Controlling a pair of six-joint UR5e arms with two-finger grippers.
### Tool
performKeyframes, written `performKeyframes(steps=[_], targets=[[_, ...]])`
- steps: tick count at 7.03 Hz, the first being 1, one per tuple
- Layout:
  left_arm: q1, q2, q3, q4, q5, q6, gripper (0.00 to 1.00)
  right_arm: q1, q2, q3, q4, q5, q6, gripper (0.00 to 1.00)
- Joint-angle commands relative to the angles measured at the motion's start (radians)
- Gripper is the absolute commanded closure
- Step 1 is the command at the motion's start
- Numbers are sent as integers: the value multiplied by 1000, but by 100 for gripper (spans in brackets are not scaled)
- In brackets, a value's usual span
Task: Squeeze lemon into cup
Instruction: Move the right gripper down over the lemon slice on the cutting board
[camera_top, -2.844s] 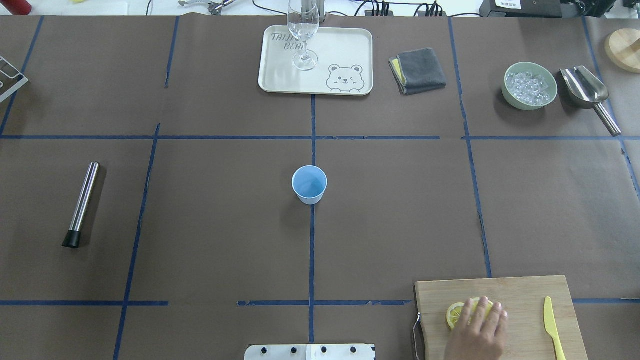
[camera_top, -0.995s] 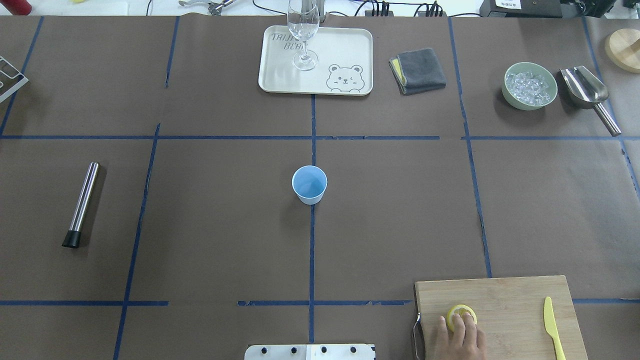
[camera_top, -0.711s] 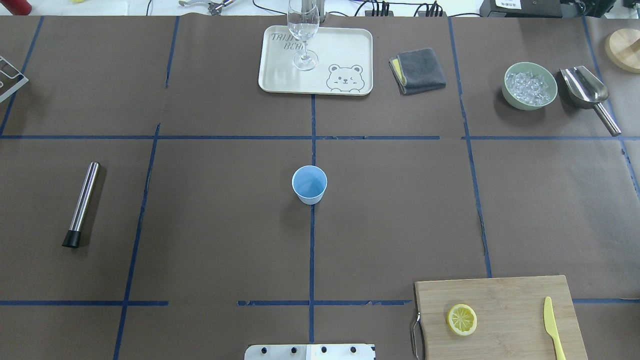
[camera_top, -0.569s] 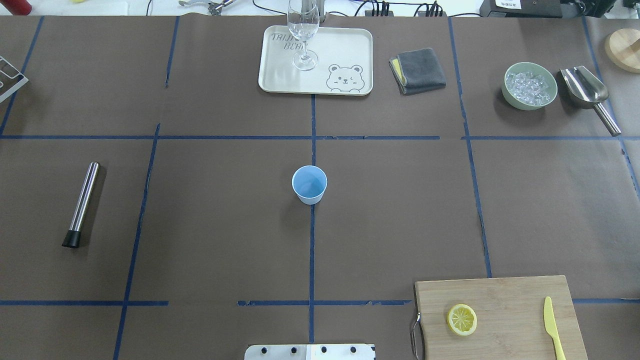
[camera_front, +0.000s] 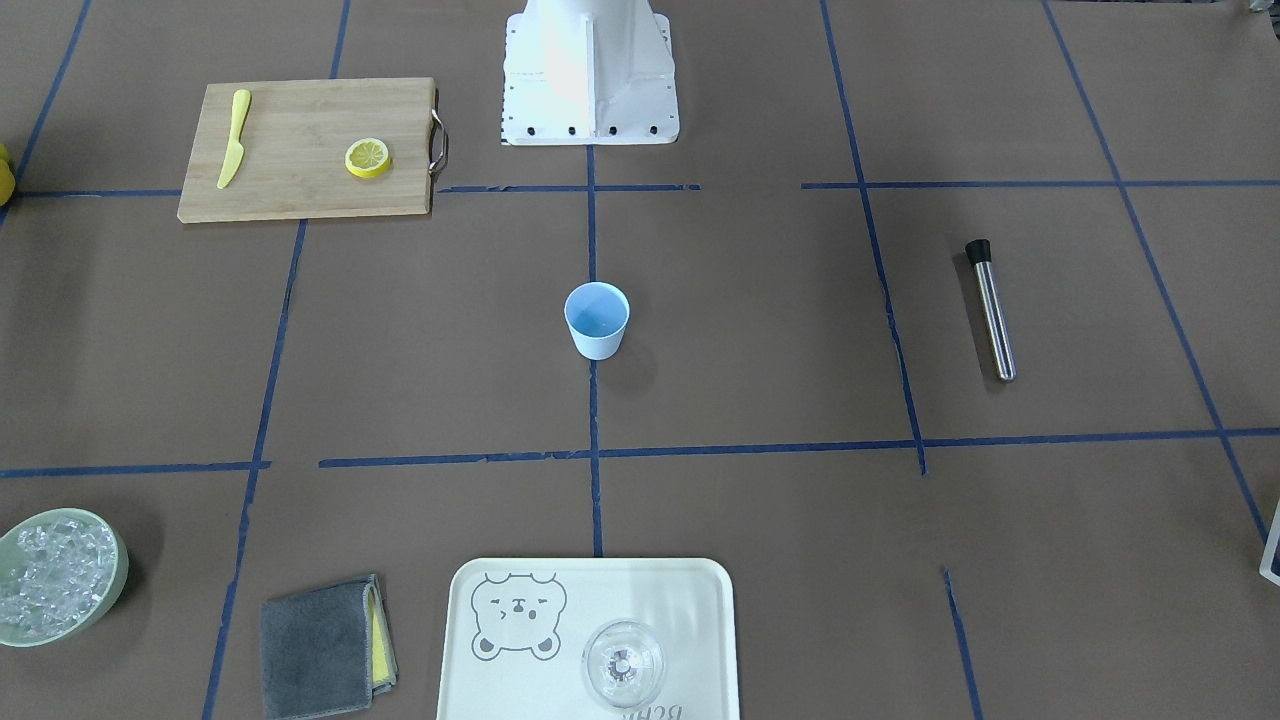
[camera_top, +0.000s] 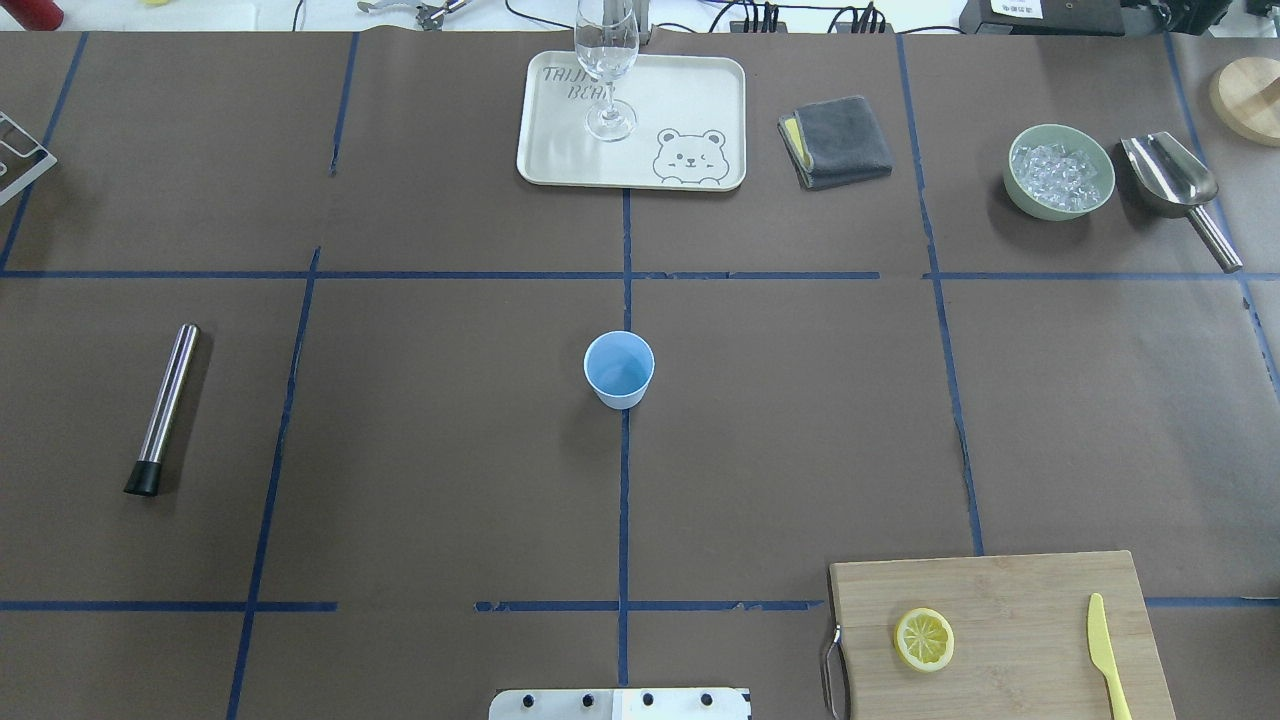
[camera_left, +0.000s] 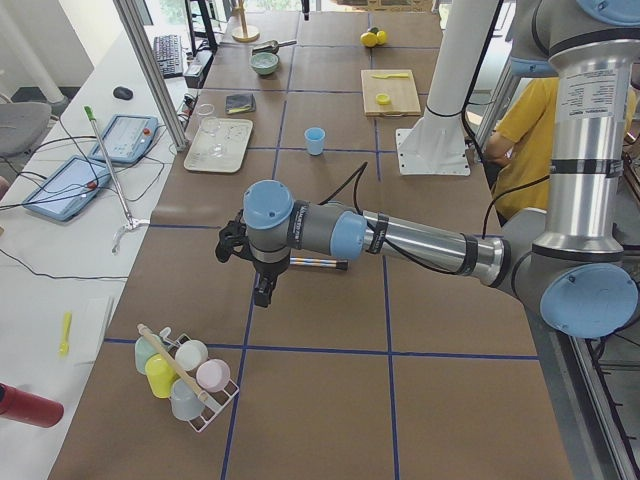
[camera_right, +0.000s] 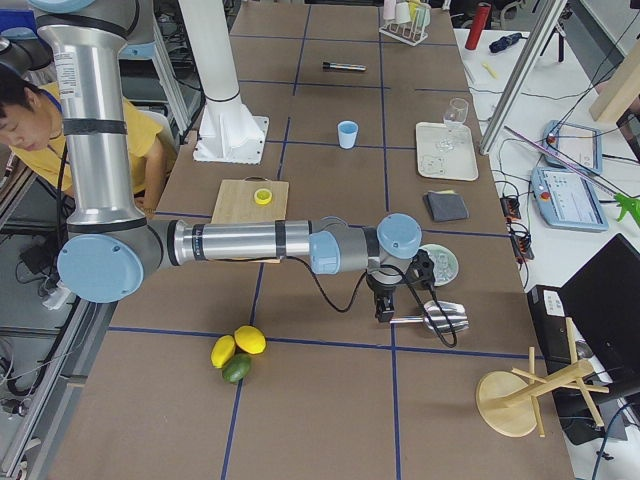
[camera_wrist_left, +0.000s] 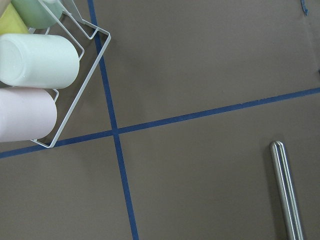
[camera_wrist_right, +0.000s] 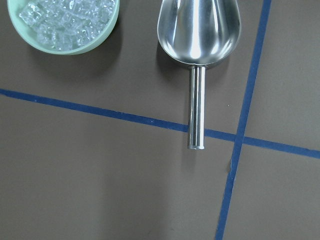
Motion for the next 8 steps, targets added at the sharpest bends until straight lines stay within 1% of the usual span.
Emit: performKeyframes(steps=[1,2,3,4,5,6,7,8], targets=[[2,0,-5,-2,-2,1,0,-66,-1,74,10,6,79,0],[2,0,-10,-3,-6,1,0,-152,-31,163,33,-5,250,0],[3,-3,1,-3,-11,-8,0,-241,-89,241,158,-19,411,0],[13,-18,22,-14,-11,-10,0,-333,-122,298,277,-49,639,0],[16,-15,30,-50,-11,-10,0,-451,-128,370,306,-141,814,0],[17,-14,32,-55,-12,-2,0,-585,-127,437,306,-227,1012,0],[17,-9,32,-57,-14,-2,0,-731,-131,508,302,-343,1164,0],[17,-14,36,-60,-11,-2,0,-839,-146,540,302,-405,1239,0]])
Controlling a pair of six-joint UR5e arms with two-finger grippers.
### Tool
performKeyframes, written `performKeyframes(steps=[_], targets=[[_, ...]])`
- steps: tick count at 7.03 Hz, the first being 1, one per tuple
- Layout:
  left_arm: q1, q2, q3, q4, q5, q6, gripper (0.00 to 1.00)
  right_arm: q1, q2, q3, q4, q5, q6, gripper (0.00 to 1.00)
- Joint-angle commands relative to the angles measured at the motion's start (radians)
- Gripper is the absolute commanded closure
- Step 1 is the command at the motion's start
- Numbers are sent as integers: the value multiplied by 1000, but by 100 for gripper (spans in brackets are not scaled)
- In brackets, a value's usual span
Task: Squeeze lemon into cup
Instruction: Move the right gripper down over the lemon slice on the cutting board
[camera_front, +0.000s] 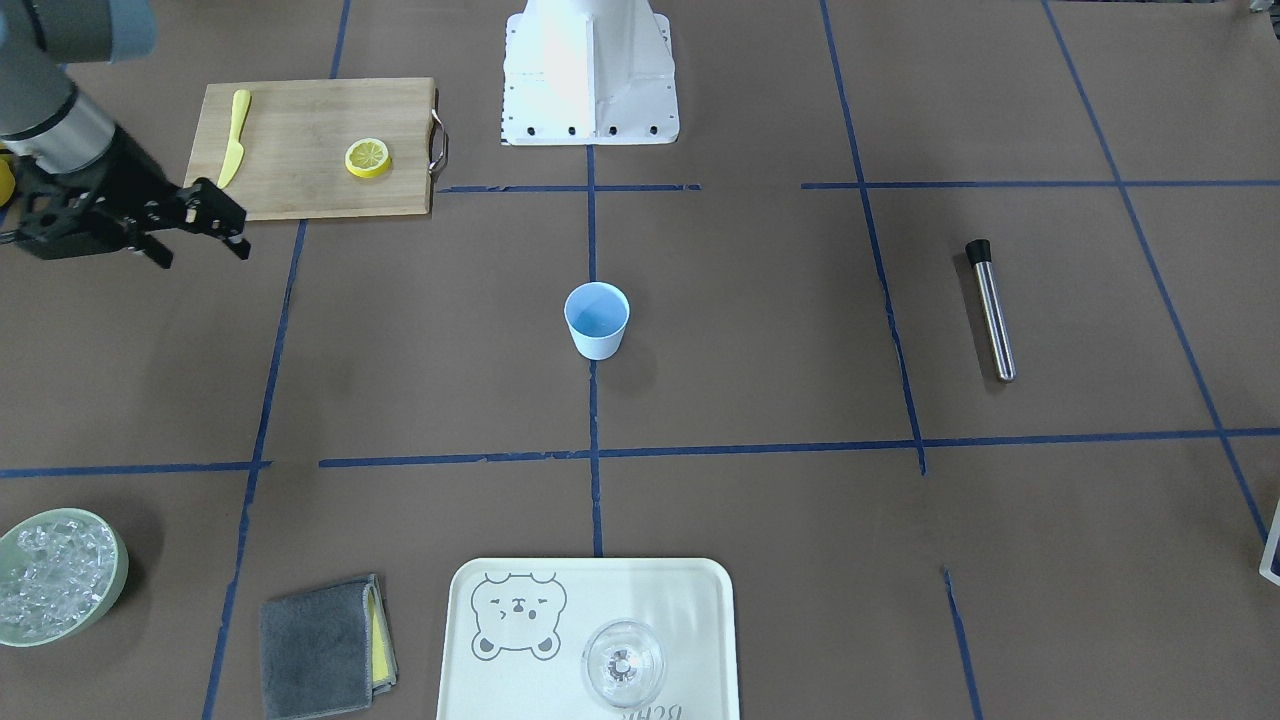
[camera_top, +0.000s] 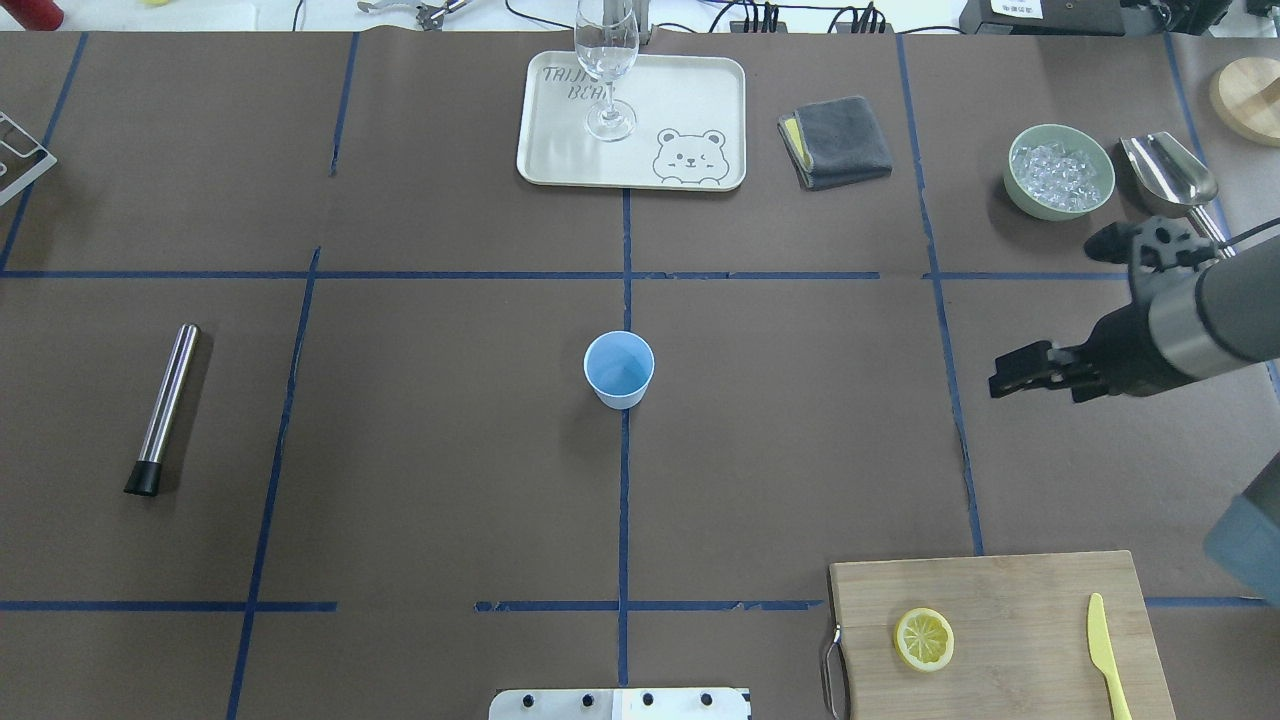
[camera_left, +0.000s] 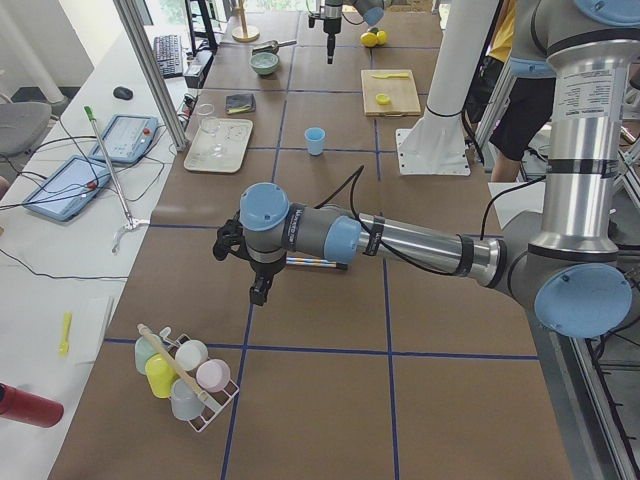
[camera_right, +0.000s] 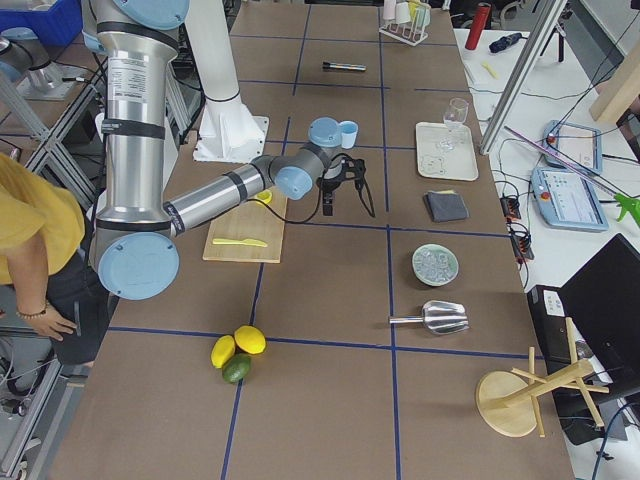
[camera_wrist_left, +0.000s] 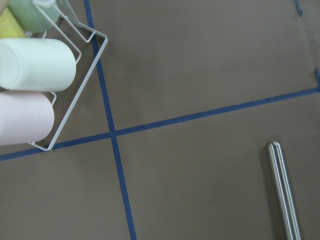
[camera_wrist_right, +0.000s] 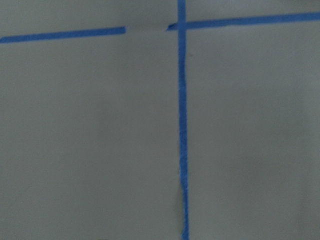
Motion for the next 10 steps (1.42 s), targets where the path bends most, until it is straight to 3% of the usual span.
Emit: performKeyframes(steps=[1,2,5,10], targets=[[2,-2,9,-68,2,-5,0,-229,-28,62,1,-160,176,0],[2,9,30,-118,-1,-4,0,-344,-29,80,1,-276,265,0],[4,7,41,-127,-4,-11,0,-606,-69,125,-3,-493,446,0],[4,3,39,-127,-4,-11,0,-665,-101,122,-5,-518,454,0]])
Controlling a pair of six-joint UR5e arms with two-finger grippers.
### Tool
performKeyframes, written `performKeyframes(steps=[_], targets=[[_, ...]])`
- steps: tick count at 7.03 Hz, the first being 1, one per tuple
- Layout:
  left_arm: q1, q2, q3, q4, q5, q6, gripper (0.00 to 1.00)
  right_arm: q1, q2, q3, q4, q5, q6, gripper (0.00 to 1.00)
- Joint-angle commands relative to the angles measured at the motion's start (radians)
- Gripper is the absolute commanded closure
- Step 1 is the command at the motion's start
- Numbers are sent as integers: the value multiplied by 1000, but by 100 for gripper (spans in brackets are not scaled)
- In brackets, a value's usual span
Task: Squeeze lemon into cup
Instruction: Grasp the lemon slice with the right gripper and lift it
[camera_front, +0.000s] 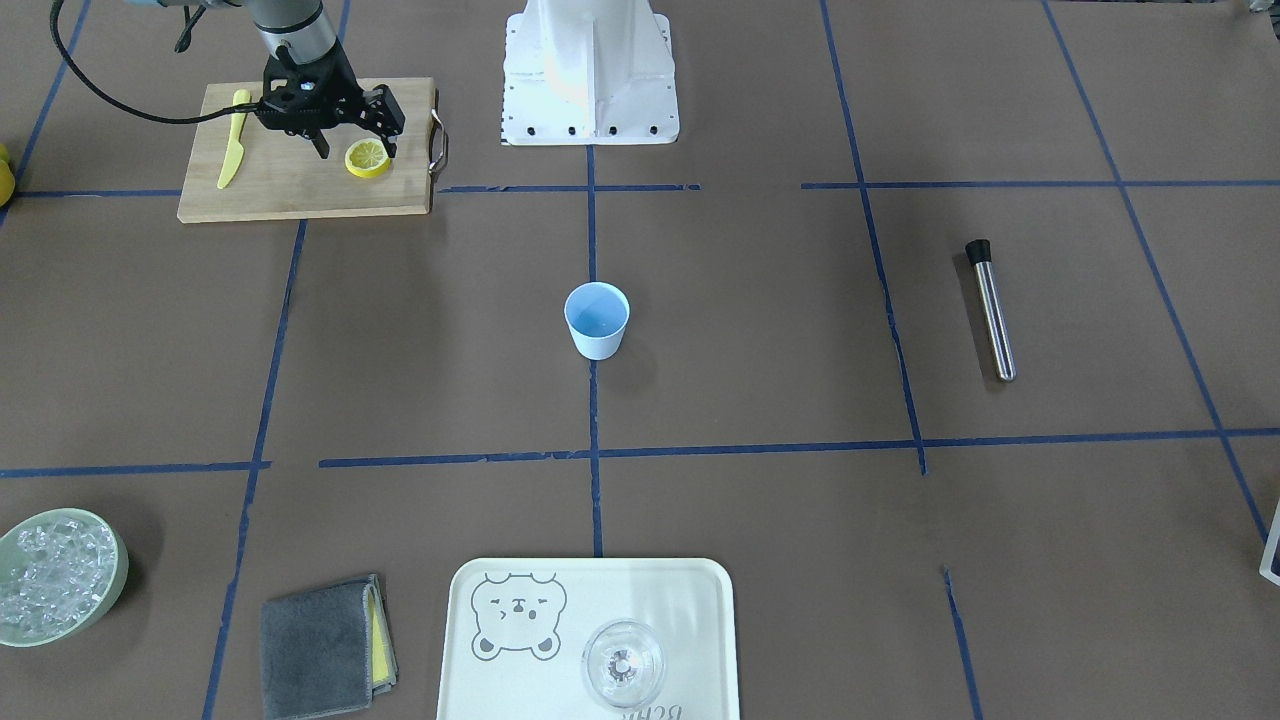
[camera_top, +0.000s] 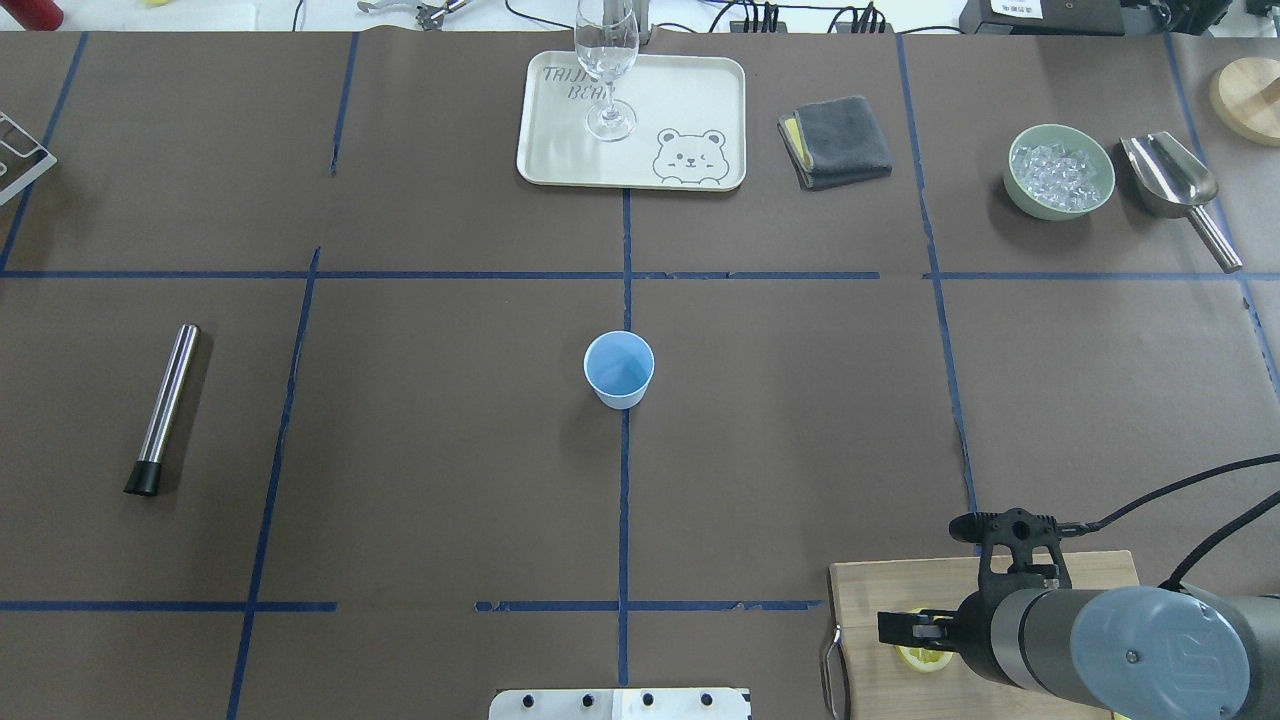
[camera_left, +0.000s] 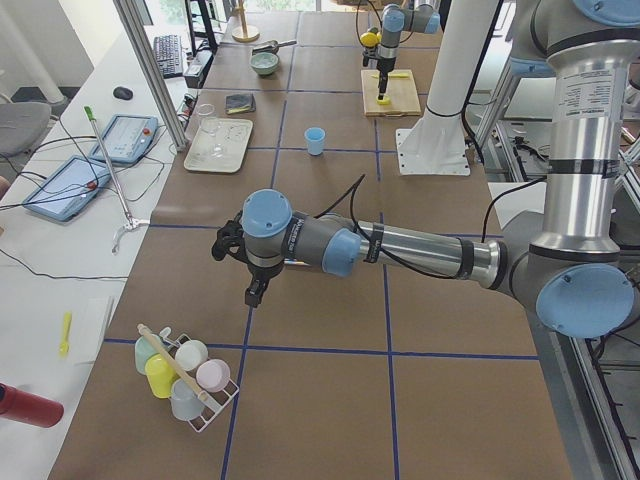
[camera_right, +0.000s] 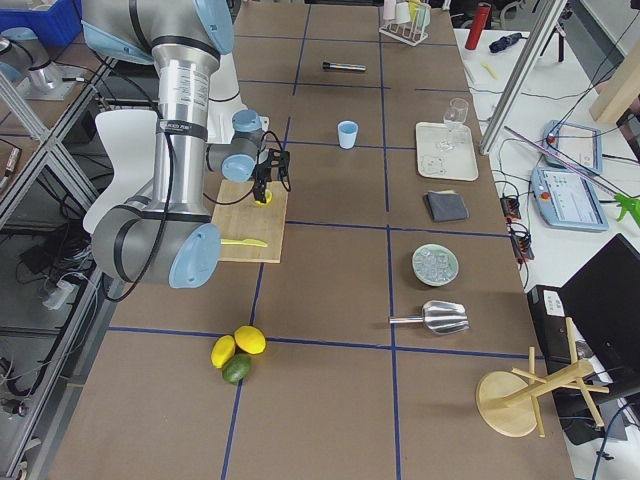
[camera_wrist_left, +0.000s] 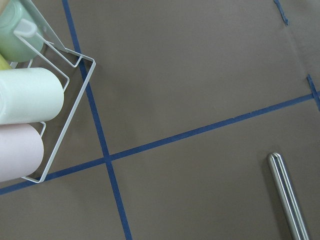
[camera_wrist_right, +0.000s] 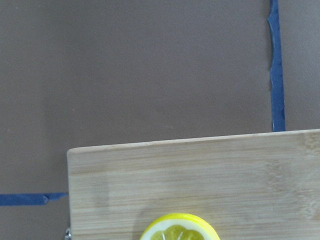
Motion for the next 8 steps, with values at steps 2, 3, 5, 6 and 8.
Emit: performKeyframes(steps=[2,3,5,6,8], targets=[[0,-3,0,0,0,-6,0,-16,7,-12,-1,-6,4,0],[0,-2,-1,0,0,-6,0,-24,8,-17,-1,-6,4,0],[0,-2,-1,0,0,-6,0,-24,10,-29,-1,-6,4,0],[-2,0,-1,0,0,-6,0,-30,11,-38,1,-7,5,1],[-2,0,-3,0,0,-6,0,-30,23,-44,1,-6,5,15]])
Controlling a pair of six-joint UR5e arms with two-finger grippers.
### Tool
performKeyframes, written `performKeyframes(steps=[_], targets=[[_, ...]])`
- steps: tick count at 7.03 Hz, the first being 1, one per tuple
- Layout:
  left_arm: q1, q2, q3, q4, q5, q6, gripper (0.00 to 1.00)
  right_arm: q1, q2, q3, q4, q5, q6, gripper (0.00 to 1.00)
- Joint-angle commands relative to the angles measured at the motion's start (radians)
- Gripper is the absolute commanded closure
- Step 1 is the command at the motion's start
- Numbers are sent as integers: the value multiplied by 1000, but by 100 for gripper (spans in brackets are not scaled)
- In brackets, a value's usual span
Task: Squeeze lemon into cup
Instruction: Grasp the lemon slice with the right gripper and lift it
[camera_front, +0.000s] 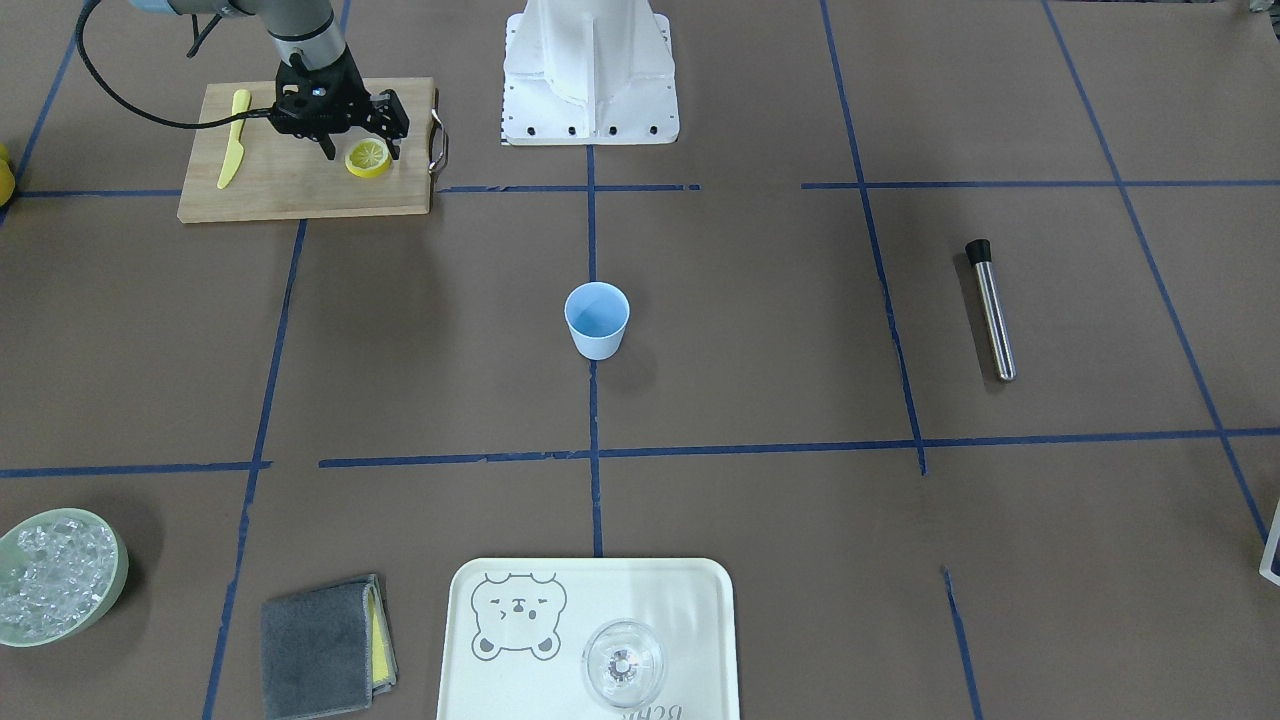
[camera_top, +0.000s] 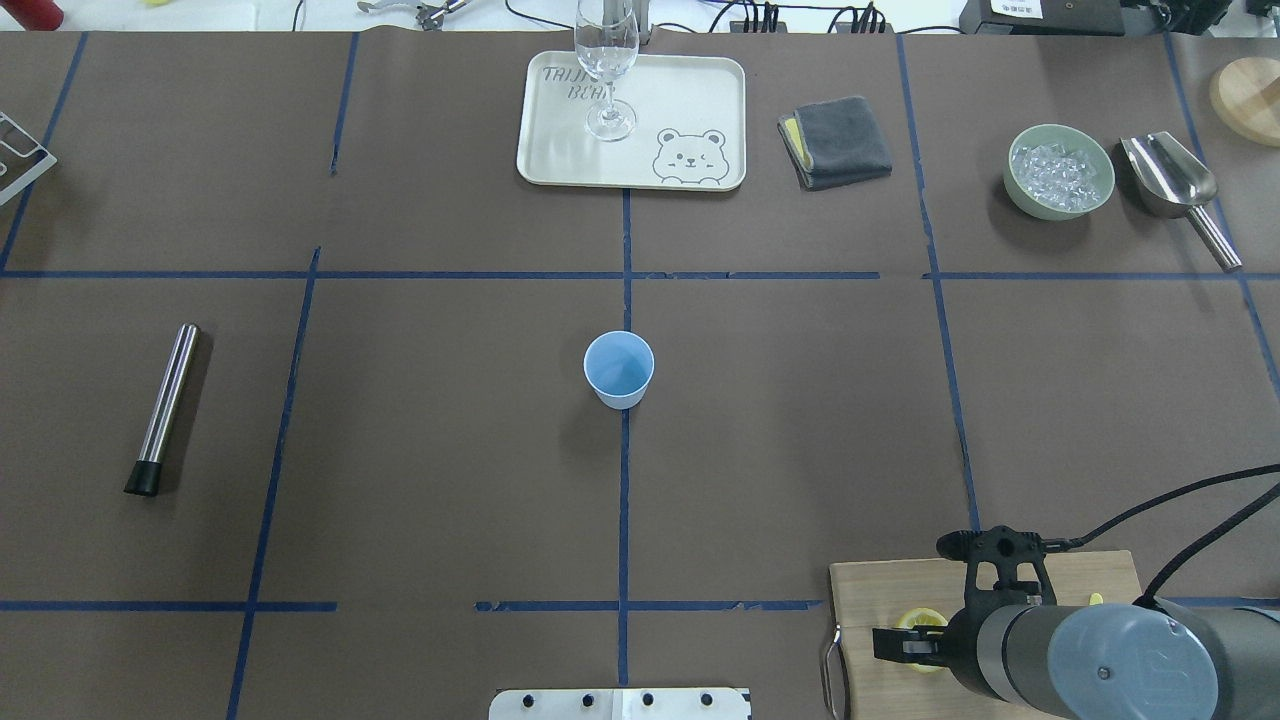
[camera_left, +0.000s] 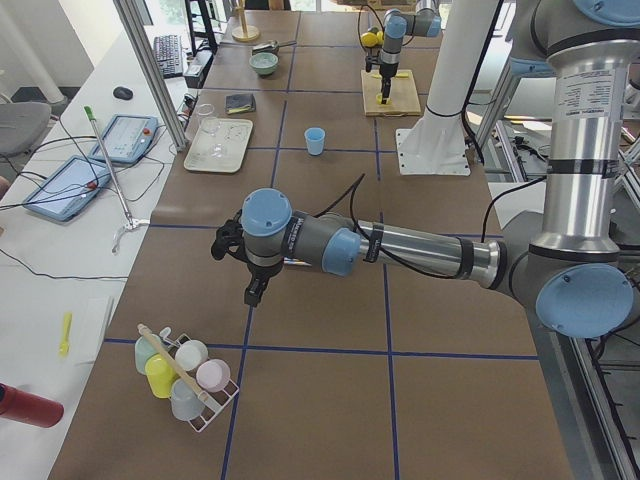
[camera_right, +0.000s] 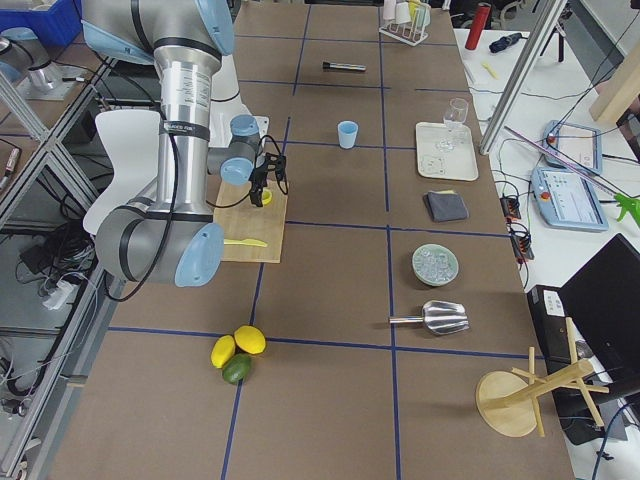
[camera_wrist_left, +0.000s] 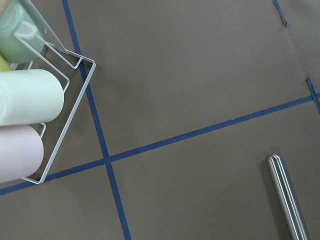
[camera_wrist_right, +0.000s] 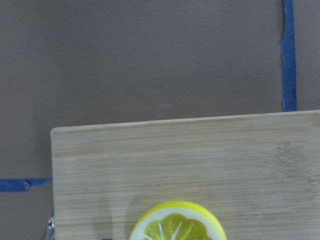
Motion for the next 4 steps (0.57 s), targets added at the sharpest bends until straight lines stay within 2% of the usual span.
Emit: performKeyframes(steps=[1,2,3,4], targets=[[0,0,-1,2,0,0,0,2,5,-4,0,0,0,29],[0,2,-2,2,2,0,0,5,5,-2,0,0,0,44],[-2,2,-5,2,0,0,0,9,5,4,0,0,0,55],[-2,2,-5,2,0,0,0,14,3,4,0,0,-1,56]])
